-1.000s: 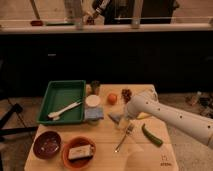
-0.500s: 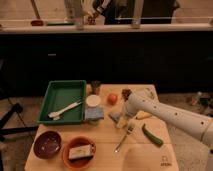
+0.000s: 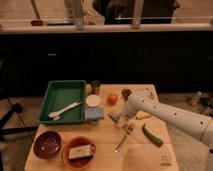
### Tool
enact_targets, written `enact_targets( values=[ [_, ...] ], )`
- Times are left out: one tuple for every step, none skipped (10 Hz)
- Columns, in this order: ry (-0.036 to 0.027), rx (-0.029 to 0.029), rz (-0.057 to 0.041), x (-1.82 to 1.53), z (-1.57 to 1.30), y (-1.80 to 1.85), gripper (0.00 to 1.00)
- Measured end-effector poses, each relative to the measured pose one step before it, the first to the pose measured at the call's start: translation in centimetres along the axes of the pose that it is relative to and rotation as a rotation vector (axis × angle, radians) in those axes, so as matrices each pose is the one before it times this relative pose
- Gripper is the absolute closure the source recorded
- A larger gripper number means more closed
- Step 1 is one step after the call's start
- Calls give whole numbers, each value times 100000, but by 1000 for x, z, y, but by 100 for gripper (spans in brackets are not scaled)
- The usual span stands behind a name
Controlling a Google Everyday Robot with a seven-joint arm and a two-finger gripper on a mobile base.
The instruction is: Place towel in metal cup
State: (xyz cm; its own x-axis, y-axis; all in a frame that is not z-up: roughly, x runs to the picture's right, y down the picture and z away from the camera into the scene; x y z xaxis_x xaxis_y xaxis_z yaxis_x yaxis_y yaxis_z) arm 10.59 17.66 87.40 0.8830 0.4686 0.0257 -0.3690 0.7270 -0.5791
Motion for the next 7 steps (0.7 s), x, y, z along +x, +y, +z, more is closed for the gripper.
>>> enact_targets(
  values=[
    [-359,-13,-193,66,-91,34,55],
    [-269,-75,-423,26,-80,21,63],
    [-378,-140,-486,106,-118,30,74],
    [-314,-112,-331,183,-152,-30,84],
    [-284,-144,-540,194,-173,-33,94],
    [-213,-142,-596,142,-142,-15,99],
    [-250,74,-738,134,-206,-39,100]
  ],
)
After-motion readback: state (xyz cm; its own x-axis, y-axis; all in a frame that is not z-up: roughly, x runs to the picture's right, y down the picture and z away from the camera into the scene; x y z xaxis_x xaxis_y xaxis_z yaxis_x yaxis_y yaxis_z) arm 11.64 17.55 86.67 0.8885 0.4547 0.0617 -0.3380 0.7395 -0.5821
